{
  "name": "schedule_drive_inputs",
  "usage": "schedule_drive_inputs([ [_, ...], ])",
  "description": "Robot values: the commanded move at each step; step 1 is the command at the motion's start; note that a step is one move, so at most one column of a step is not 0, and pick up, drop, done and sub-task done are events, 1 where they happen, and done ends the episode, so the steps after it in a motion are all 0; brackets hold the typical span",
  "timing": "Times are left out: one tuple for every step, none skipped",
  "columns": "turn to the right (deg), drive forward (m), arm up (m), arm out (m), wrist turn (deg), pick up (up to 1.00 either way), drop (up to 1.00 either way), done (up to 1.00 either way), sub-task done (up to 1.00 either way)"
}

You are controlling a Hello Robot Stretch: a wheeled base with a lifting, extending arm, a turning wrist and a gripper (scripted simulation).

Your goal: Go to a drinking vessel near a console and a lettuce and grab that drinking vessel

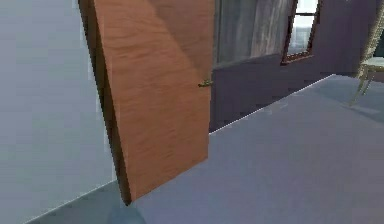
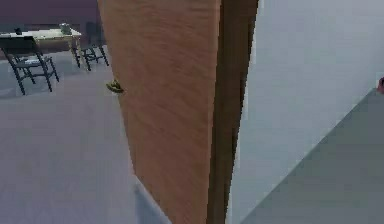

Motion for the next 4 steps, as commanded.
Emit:
schedule_drive_inputs([
  [33.0,0.00,0.00,0.00,0.0,0.00,0.00,0.00,0.00],
  [0.0,1.00,0.00,0.00,0.0,0.00,0.00,0.00,0.00],
  [0.0,1.00,0.00,0.00,0.0,0.00,0.00,0.00,0.00],
  [3.0,0.00,0.00,0.00,0.0,0.00,0.00,0.00,0.00],
])
